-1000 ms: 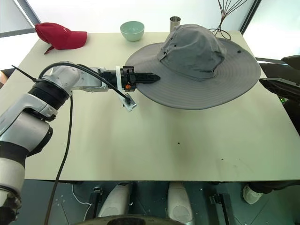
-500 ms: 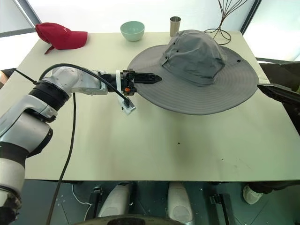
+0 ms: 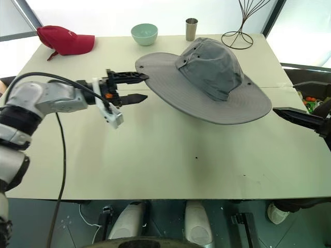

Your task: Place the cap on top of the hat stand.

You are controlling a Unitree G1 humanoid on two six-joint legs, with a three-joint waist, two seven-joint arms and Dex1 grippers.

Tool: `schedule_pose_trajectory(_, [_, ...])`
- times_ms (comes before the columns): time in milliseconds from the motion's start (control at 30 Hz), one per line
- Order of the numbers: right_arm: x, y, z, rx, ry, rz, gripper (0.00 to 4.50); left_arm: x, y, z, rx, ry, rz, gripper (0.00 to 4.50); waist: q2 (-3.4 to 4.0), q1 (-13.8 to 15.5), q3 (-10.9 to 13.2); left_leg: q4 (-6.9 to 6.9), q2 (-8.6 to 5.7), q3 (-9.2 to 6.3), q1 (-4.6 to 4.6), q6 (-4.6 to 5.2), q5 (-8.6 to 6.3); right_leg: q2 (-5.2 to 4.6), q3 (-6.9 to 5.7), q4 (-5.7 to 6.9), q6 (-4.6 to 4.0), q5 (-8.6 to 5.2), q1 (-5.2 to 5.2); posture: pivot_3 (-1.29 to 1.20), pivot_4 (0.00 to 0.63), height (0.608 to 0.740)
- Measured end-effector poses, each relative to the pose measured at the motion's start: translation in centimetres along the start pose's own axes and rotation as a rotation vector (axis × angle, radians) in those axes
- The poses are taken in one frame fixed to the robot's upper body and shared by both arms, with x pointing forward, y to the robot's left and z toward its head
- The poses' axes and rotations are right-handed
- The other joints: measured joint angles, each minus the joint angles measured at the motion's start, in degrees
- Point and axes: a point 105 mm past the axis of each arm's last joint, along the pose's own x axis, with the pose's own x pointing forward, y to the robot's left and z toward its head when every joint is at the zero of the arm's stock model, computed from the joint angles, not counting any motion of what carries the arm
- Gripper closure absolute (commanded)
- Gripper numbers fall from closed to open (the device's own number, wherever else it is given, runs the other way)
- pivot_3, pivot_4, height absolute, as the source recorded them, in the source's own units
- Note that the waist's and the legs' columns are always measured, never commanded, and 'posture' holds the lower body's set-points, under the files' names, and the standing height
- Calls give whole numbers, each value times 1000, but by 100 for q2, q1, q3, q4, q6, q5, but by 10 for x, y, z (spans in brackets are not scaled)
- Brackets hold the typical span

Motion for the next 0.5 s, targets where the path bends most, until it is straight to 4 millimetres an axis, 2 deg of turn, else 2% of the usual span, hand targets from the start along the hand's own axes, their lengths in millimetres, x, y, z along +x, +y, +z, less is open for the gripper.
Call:
schedule_pose_trajectory(100, [7,3,2,-27,-2,28,0,-5,-8,6,-63,17,-22,47,0,10,0,7,0,0,1,0,0,0,-1,5,0,0,4,0,150,740])
schedule_pose_trajectory(200, [18,13,9,-78,-3,81,0,-13,-14,5,-209,83,-16,47,1,0,0,8,2,-1,-1,0,0,1,-1,8,0,0,0,0,150,740])
schedule_pose_trajectory(367, [30,42,42,-190,-73,165,0,-38,-1,-8,-637,245,0,47,2,-41,0,5,11,-3,0,1,0,6,-2,13,-3,-1,-2,0,150,740])
schedule_pose_trajectory(433, [39,57,55,-226,-100,190,0,-56,3,-11,-876,299,-37,47,1,-80,0,3,12,-4,0,1,0,7,-2,13,-3,-2,-3,0,150,740])
schedule_pose_trajectory(500, [49,75,60,-254,-104,225,0,-71,7,-5,-1141,304,-90,47,1,-127,1,3,14,-5,0,1,-1,8,-4,12,-4,-2,-1,0,150,740])
